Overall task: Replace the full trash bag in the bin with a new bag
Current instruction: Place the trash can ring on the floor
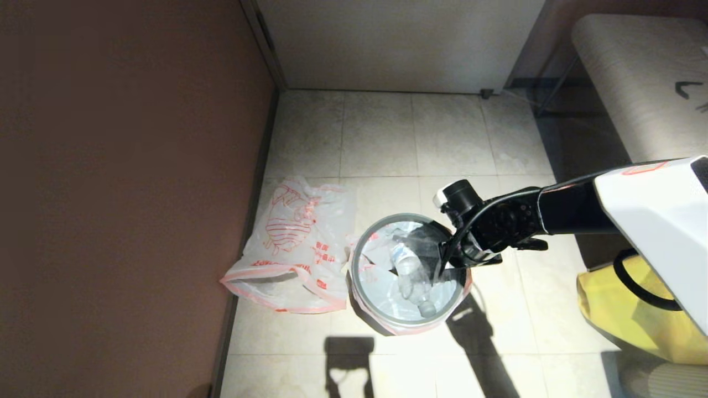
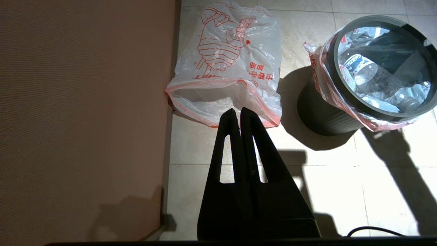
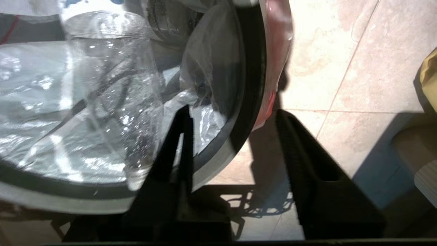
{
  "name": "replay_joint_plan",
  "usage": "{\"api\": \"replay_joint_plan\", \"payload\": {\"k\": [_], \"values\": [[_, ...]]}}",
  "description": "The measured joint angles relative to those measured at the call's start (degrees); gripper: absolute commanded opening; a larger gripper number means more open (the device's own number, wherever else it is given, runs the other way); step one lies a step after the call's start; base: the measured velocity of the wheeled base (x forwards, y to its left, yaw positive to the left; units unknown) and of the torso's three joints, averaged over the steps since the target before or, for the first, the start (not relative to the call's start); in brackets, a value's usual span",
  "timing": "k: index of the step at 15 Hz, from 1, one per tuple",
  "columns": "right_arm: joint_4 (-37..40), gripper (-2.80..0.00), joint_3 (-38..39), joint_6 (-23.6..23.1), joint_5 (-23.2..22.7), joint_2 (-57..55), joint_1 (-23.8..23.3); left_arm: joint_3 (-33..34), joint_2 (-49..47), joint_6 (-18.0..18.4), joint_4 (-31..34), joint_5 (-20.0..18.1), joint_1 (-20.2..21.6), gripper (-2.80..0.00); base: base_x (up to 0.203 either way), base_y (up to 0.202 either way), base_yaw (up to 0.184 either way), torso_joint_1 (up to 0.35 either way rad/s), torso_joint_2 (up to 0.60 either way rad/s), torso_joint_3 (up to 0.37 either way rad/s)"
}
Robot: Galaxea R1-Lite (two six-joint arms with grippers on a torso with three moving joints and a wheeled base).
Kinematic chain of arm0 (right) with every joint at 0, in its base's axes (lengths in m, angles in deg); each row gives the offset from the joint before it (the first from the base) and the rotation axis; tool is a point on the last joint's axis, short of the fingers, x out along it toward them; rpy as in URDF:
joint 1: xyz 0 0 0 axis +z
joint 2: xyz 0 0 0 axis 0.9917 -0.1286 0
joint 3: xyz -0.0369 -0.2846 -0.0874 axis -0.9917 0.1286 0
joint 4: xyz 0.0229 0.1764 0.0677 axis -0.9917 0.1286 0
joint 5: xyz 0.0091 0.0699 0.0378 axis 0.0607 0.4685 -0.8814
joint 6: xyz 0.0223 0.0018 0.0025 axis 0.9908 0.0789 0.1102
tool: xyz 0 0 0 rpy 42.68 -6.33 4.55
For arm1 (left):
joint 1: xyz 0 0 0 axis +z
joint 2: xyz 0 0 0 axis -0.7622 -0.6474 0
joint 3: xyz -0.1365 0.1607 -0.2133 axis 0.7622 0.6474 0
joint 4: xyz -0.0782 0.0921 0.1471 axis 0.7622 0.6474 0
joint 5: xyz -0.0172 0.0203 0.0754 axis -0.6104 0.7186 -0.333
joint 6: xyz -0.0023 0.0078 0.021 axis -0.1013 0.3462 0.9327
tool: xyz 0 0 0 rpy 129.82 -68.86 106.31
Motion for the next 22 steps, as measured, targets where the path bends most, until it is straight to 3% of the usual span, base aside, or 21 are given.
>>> {"api": "replay_joint_plan", "payload": {"k": [3,4,18,22], "values": [[-0.86,0.0,0.0,-0.03,0.71,-1.66,-0.95,0.0,0.0,0.01,-0.01,0.0,0.0,-2.8,0.0,0.0,0.0,0.0,0.0,0.0],[-1.29,-2.8,-0.06,-0.12,0.71,-2.02,-1.17,0.0,0.0,0.0,-0.01,0.0,-0.02,-2.8,0.0,0.0,0.0,0.0,0.0,0.0],[-2.64,-2.8,-1.28,-0.69,1.6,-4.55,-0.69,0.0,0.0,0.0,0.01,0.0,0.0,-2.8,0.0,0.0,0.0,0.0,0.0,0.0],[1.36,-2.8,-1.3,-0.17,0.72,-2.23,-0.53,0.0,0.0,-0.02,-0.01,0.0,0.0,-2.8,0.0,0.0,0.0,0.0,0.0,0.0]]}}
